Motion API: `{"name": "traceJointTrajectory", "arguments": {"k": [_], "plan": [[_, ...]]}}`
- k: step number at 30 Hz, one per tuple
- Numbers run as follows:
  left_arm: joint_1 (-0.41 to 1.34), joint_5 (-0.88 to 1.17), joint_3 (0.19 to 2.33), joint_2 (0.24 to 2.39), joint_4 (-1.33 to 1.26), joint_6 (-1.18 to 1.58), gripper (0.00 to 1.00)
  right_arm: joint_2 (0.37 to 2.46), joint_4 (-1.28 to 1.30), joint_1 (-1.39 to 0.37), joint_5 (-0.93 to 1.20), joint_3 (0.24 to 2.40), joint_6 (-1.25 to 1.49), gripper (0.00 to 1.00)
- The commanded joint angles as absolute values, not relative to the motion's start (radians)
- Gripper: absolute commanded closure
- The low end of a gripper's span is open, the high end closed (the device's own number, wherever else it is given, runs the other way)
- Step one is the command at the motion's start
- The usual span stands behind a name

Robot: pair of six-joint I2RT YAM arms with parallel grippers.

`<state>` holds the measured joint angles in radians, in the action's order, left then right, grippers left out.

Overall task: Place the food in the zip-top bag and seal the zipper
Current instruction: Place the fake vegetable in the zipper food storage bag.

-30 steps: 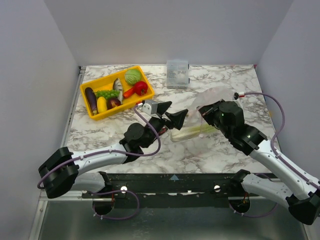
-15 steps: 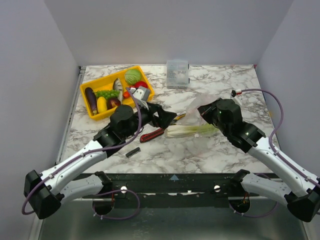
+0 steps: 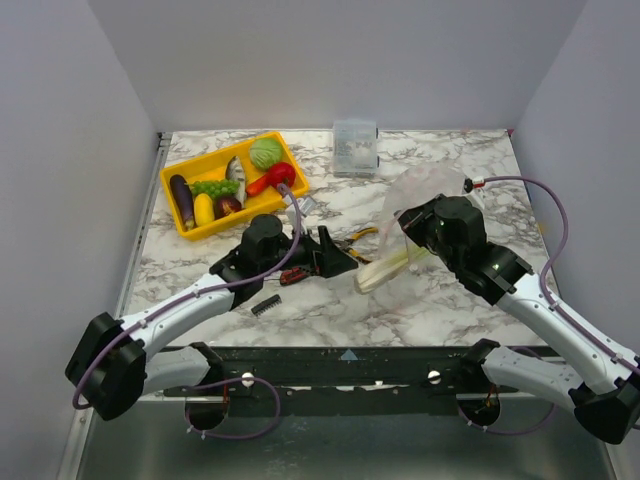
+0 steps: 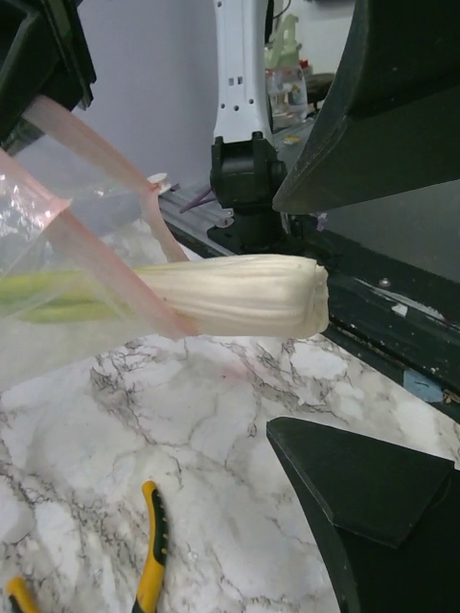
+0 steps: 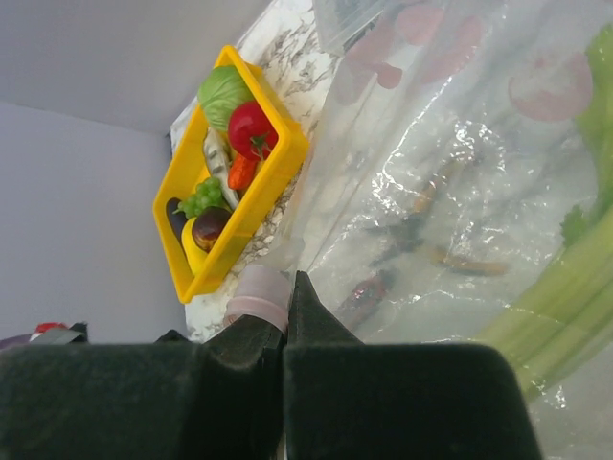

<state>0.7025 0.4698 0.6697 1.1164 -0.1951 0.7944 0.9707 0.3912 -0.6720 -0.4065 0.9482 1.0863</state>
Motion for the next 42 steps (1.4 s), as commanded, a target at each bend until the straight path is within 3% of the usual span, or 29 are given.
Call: {"name": "traceJointTrajectory", "arguments": {"k": [1,9,19,25,34,42], "plan": [[0.705,0.536,0.646,1.222,-0.373,0.925,0.12,0.954,0.388,-0.669,-0.425,0.984,1.082,1.00],[0.799,0.567,0.598,1.272,-0.548,1.008,0.12,0.955,0.394,-0.669,-0.427,0.983,1.086,1.00],[0.810,0.489,0.618,1.244,-0.398,0.959,0.75,0.958,0.387,-0.669,-0.413,0.972,1.088,1.00],[0.853,0.327,0.758,1.177,-0.178,0.851,1.00,0.964,0.391,-0.669,-0.360,0.960,1.098,1.00],[0.936,0.070,0.795,1.124,-0.263,0.846,1.00,0.974,0.370,-0.668,-0.258,0.940,1.236,1.00],[0.936,0.189,1.022,1.299,-0.006,0.861,1.00,0.992,0.289,-0.669,-0.153,0.941,1.276,1.00]]}}
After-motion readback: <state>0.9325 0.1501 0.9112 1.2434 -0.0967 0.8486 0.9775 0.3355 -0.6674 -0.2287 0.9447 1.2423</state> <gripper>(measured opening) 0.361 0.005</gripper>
